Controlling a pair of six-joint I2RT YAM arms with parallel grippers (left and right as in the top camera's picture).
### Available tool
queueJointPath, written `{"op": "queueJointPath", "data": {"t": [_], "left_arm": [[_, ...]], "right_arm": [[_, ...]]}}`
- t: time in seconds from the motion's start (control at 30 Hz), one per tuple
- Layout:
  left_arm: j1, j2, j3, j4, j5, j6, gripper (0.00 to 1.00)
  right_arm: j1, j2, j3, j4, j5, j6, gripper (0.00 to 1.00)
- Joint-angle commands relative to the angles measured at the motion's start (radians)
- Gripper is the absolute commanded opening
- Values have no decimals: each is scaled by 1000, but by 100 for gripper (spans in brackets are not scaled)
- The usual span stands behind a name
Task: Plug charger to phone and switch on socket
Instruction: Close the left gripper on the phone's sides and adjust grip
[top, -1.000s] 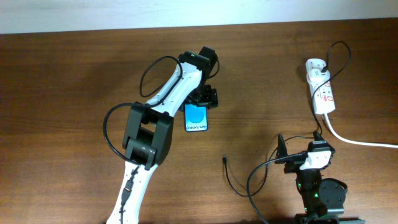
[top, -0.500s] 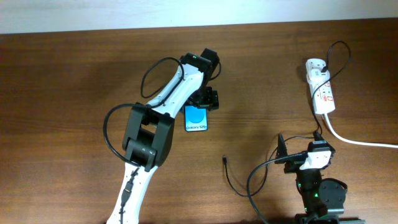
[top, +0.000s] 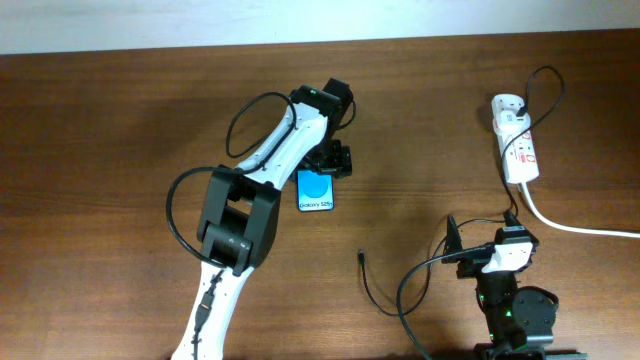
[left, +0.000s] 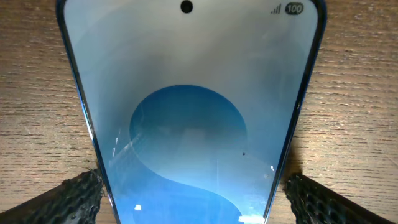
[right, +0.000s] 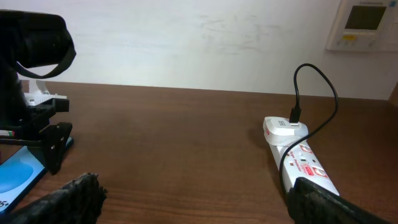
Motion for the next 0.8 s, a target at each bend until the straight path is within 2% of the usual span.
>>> {"op": "queueJointPath", "data": {"t": [0.0, 0.63, 0.77], "left_arm": [[8, 43, -46, -7, -41, -2, 99], [10, 43, -48, 5, -33, -2, 99], [34, 43, -67, 20, 23, -1, 99]], "right_arm": [[6, -7, -5, -6, 8, 4, 98], [6, -7, -5, -6, 8, 4, 99], [6, -7, -5, -6, 8, 4, 98]]}}
